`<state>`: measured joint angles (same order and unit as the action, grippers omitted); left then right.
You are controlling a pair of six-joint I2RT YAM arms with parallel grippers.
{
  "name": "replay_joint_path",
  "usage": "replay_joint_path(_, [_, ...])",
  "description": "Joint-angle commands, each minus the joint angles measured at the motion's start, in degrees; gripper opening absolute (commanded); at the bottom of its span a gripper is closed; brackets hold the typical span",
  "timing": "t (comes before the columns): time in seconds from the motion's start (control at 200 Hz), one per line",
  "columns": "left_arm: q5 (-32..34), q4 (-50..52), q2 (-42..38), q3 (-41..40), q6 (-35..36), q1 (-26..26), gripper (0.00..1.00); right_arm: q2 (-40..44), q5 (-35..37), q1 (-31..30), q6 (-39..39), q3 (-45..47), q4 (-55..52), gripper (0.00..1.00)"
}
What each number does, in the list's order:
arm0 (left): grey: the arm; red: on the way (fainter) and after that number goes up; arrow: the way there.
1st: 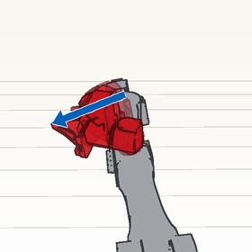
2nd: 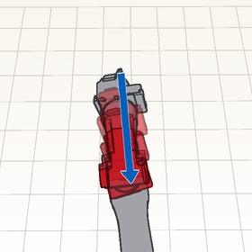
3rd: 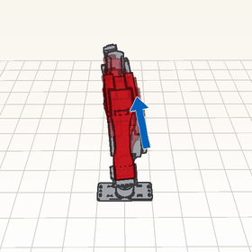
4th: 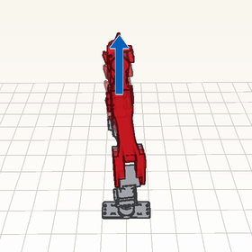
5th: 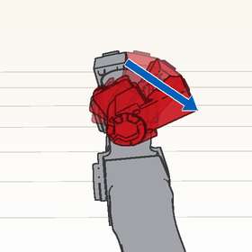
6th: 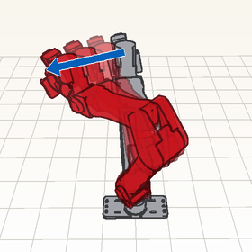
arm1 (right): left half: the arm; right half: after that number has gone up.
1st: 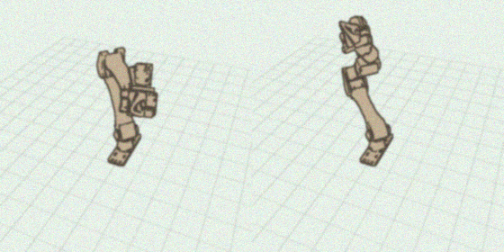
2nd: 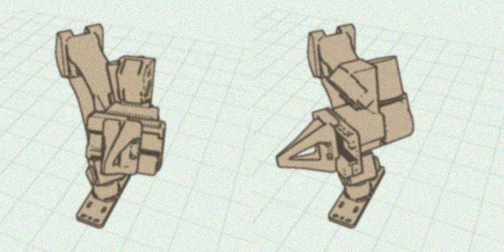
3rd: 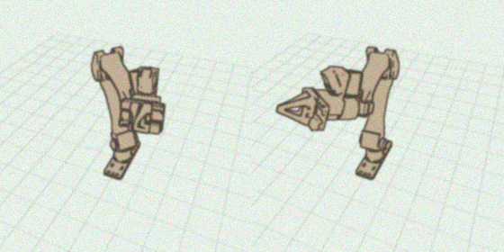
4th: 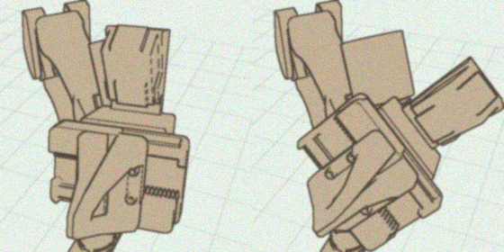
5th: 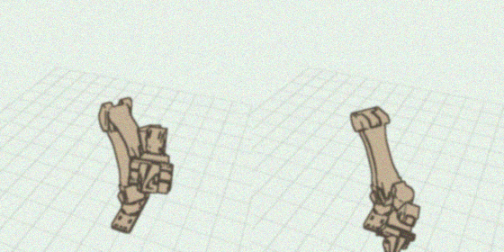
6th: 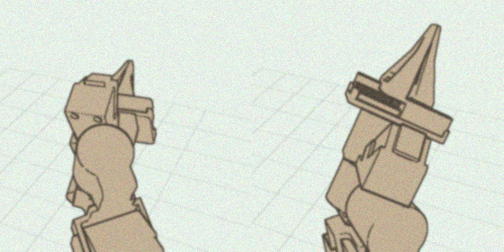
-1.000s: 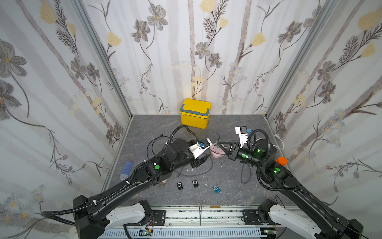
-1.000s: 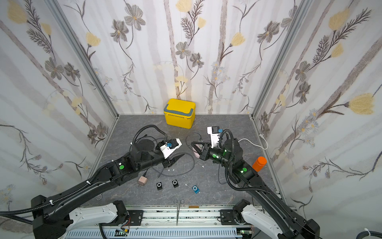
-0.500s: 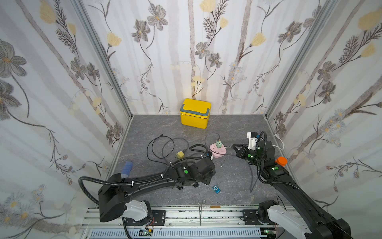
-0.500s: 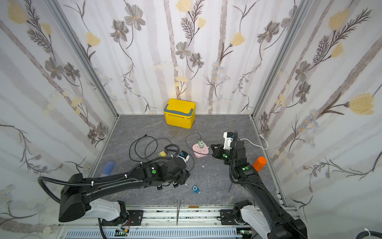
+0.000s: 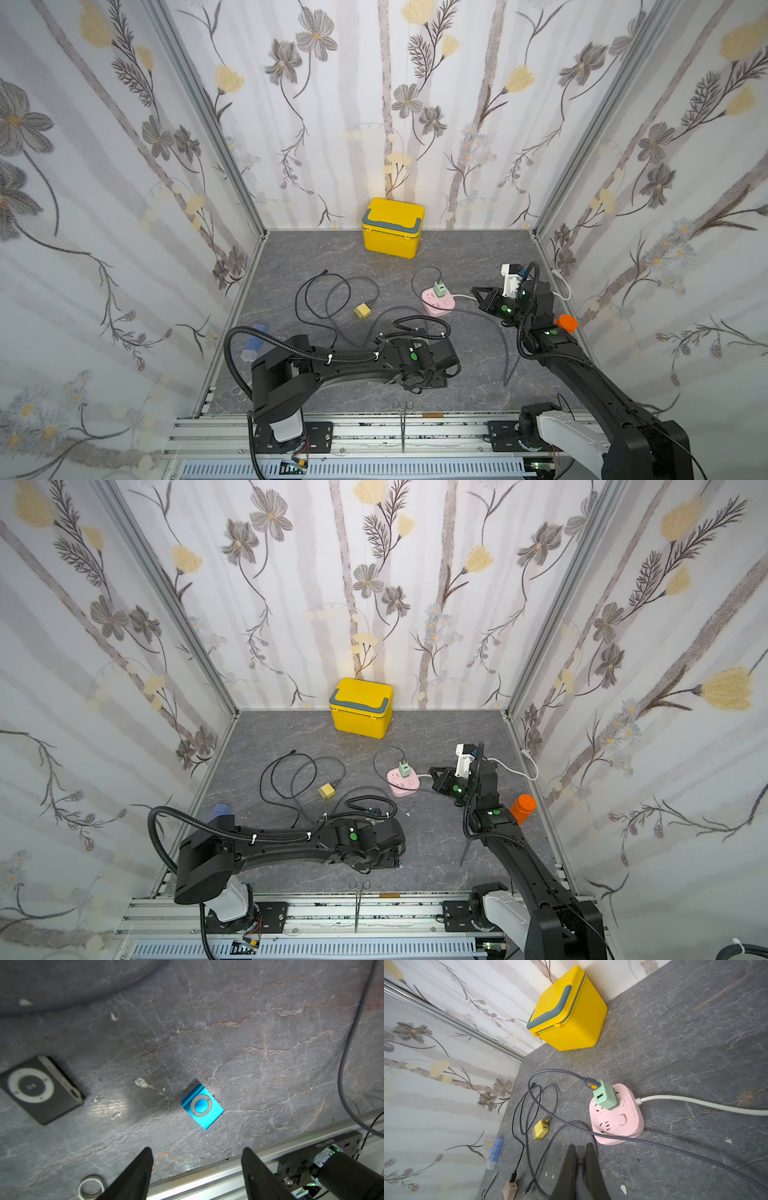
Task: Charge mp3
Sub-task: Pick up the MP3 player from the center of the board.
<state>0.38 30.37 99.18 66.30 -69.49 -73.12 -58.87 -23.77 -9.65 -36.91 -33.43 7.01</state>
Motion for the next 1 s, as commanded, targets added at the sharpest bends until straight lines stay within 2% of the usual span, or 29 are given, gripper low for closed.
replay_joint_path(0.0, [-2.39, 0.63, 2.98, 3.18, -5.96, 0.63, 0.73, 1.07, -1.7, 0.33, 0.79, 0.71, 3.76, 0.0])
replay_joint_path(0.205, [-5.39, 3.16, 7.97, 7.35, -10.29, 1.23, 0.73, 0.72, -3.4, 1.53, 2.1, -0.57, 3.74, 0.0])
replay_joint_path(0.4, [-8.29, 3.09, 10.8, 7.44, -13.89, 1.33, 0.72, -1.43, -6.27, 2.31, 2.45, -1.06, 4.59, 0.0])
replay_joint_path(0.615, [-7.31, 4.67, 15.08, 12.45, -12.12, 1.63, 0.71, -1.57, -6.86, 3.63, 3.26, -0.12, 5.17, 0.0])
replay_joint_path(0.799, [-2.92, 11.17, 17.05, 15.17, -8.28, 2.28, 0.7, -0.98, -7.65, 4.81, 3.64, -0.34, 4.92, 0.0])
replay_joint_path(0.999, [1.19, 13.41, 18.63, 16.03, -4.5, 2.63, 0.67, 0.14, -7.43, 5.15, 3.55, 0.25, 5.0, 0.0])
